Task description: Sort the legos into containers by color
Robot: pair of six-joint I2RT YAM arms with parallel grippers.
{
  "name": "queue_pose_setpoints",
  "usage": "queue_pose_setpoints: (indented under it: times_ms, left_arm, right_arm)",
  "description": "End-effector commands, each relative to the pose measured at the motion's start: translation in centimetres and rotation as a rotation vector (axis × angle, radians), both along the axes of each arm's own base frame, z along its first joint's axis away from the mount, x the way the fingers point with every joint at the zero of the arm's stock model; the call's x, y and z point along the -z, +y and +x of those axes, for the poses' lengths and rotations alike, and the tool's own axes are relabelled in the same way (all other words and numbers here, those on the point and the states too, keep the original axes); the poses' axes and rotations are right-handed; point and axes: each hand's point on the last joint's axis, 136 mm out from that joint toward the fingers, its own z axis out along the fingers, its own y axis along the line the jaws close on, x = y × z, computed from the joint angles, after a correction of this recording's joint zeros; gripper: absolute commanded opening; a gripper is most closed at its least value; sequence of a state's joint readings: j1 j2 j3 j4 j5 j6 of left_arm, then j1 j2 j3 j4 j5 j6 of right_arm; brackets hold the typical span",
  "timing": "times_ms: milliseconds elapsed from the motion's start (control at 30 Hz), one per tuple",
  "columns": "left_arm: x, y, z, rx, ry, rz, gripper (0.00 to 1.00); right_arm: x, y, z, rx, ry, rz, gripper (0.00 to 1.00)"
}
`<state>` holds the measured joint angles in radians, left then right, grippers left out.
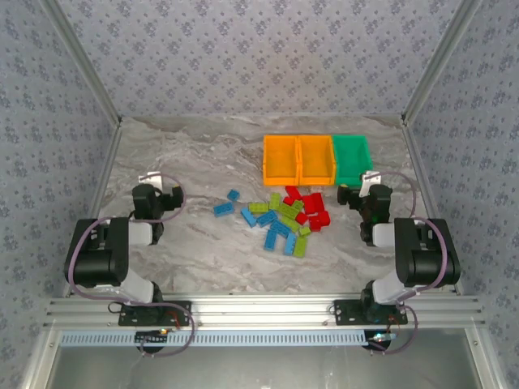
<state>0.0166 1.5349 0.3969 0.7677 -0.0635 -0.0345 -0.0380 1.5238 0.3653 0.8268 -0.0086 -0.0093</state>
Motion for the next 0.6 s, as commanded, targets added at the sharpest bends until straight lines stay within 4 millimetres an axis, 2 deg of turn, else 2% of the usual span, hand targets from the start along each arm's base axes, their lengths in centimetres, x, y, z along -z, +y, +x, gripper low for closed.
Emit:
queue_pose_setpoints:
  times_ms: [0, 433, 500, 567]
  left_arm:
    - [-1.7, -0.2, 0.9, 0.015, -0.061, 0.002, 0.99]
    - [-1.7, -0.2, 1.0, 0.014, -0.062, 0.001, 0.99]
    - [-1.6, -0.2, 0.9, 0.014, -0.060, 0.000, 0.99]
    - [-1.7, -0.2, 0.9, 0.017, -0.062, 0.001, 0.99]
  right_arm:
    - [-0.7, -0.2, 0.5, -0.001, -0.017, -0.015, 1.00]
    - [-0.6, -0.4, 0.4, -0.007, -0.019, 0.009, 1.00]
    - [-1.3, -0.6, 0.4, 0.011, -0.030, 0.008, 1.00]
    - [-2.8, -0.9, 0.1, 0.026, -0.036, 0.007, 1.00]
